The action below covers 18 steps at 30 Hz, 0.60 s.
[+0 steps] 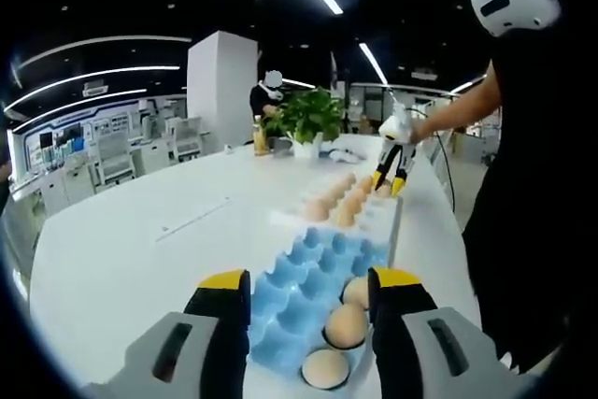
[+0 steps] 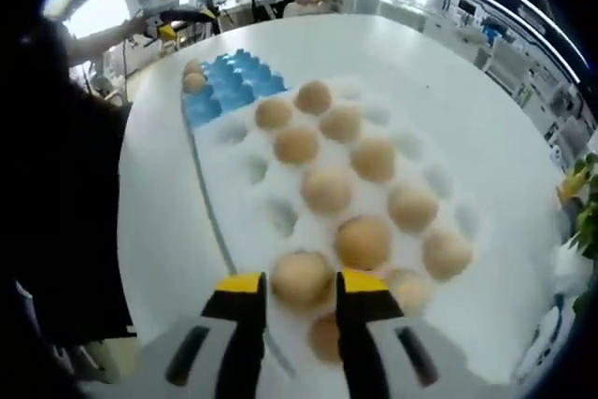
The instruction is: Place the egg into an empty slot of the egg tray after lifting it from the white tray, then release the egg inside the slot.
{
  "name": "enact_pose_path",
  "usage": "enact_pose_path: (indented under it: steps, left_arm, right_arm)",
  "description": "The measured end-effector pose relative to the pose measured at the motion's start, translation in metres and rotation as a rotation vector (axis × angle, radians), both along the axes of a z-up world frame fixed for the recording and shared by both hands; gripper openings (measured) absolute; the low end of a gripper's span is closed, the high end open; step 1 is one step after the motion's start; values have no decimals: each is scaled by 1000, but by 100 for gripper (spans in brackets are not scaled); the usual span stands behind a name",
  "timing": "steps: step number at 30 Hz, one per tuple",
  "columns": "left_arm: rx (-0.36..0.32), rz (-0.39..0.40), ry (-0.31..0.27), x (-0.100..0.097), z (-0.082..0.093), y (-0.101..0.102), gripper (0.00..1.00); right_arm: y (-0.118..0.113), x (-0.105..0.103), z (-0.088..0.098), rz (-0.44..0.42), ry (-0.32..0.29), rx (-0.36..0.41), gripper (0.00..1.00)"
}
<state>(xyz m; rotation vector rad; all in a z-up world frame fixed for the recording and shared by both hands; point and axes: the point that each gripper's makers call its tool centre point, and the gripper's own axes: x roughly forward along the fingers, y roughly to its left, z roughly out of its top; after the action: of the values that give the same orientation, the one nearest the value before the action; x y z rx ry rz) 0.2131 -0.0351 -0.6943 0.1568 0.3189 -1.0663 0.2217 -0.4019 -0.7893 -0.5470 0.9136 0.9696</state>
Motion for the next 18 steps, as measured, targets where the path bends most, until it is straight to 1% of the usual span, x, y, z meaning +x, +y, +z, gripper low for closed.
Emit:
enact_pose_path:
  steps: [2,5,7,8,9,11,12,13,14,16,17,18]
  left_arm:
    - [-1,0,-1,-1,0,0,50]
    - [-1,5,1,0,0,1,50]
    - [-1,7,-1,1,1,2,50]
    - [-2,8,0,1,1,2,50]
    - [-2,8,-1,2,1,2,50]
    - [1,8,-4,3,1,2,50]
    - [0,7,-5,3,2,2,49]
    - [-2,5,-7,3,3,2,49]
    - [-1,6,-6,4,3,2,49]
    - [0,12,-8,5,3,4,49]
    - [0,16,-6,5,3,5,49]
    - [2,18,-7,4,4,6,49]
  right_arm:
    - [1,-3,-1,7,20,0,28]
    - [4,-4,-1,69,-14,-78,28]
    - [8,-7,-2,140,-30,-134,28]
    - [4,-5,-2,137,-16,-160,28]
    - [4,-5,-3,145,-10,-169,27]
    - [7,-7,-5,186,14,-176,26]
    - [6,-6,-6,171,26,-191,26]
    - [5,-7,-7,226,24,-214,26]
    - [7,-8,-7,247,23,-226,26]
    - [7,-8,-8,247,34,-239,26]
    - [5,-7,-8,195,68,-249,26]
    - [5,-6,-9,138,87,-256,25]
